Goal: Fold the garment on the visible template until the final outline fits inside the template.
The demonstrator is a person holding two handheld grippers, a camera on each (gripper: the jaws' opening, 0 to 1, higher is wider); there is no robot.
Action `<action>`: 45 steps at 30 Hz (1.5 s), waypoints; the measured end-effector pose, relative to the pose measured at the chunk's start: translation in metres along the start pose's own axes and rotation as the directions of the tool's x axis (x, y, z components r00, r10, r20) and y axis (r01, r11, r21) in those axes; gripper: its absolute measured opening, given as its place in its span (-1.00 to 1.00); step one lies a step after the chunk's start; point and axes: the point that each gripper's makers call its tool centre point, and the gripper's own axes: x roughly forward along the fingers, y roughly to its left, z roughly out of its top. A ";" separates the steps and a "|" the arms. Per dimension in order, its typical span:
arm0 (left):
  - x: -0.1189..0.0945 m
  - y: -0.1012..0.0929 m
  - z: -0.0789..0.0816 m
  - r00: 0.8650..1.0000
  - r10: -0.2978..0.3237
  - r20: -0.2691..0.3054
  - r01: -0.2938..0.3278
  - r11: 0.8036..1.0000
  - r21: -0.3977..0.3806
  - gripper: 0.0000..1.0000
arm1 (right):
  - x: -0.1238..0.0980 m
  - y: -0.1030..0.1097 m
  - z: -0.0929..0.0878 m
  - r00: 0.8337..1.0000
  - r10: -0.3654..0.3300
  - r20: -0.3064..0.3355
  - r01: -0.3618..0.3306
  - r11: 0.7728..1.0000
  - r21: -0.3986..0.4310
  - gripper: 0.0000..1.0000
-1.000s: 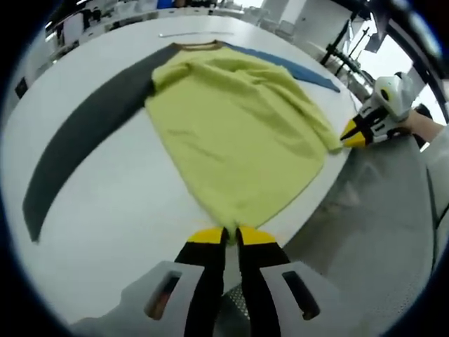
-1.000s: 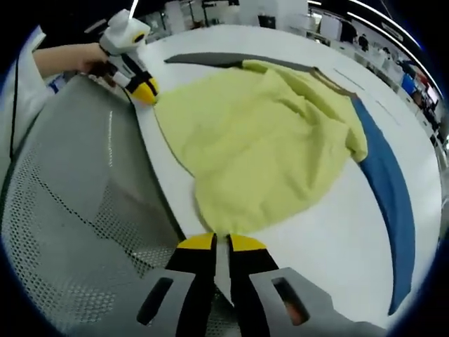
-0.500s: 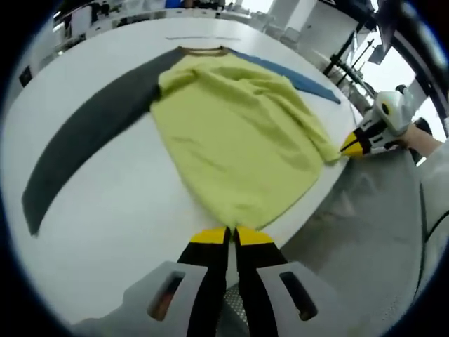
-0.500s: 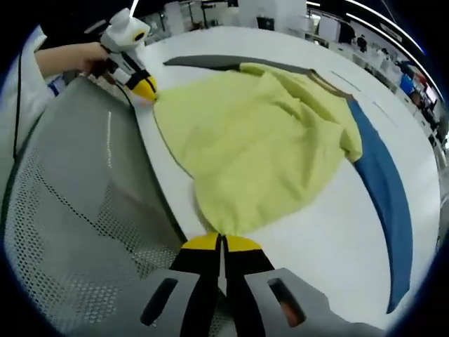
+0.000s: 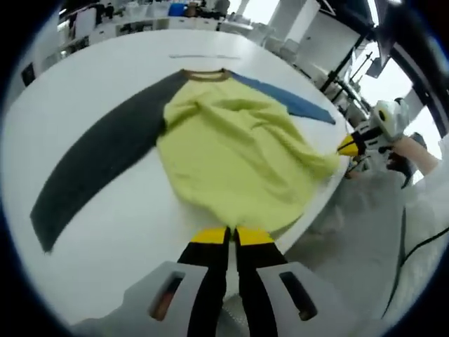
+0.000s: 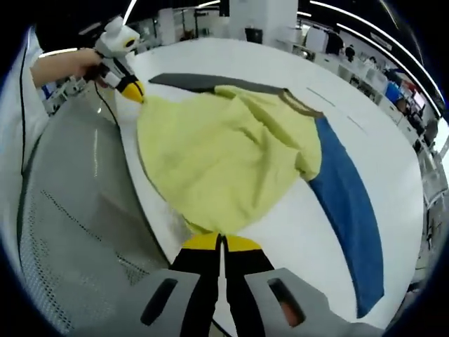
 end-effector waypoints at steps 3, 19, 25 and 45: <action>-0.003 0.001 0.013 0.999 -0.005 0.032 0.006 1.000 -0.013 -1.00 | -0.004 -0.018 0.011 0.999 -0.024 0.046 0.022 0.999 0.047 -0.96; 0.002 0.042 0.060 0.996 0.045 0.071 -0.045 0.999 0.005 -1.00 | 0.005 -0.078 0.013 0.997 -0.081 0.001 0.081 0.997 0.018 -0.96; 0.012 0.064 0.066 0.997 0.071 0.032 -0.071 0.997 -0.002 -1.00 | 0.014 -0.097 0.015 0.998 -0.069 -0.012 0.069 0.996 0.055 -0.96; 0.048 0.091 0.058 0.993 0.072 -0.091 -0.076 0.996 -0.037 -1.00 | 0.059 -0.134 0.014 0.998 -0.035 -0.046 0.042 0.986 0.162 -0.97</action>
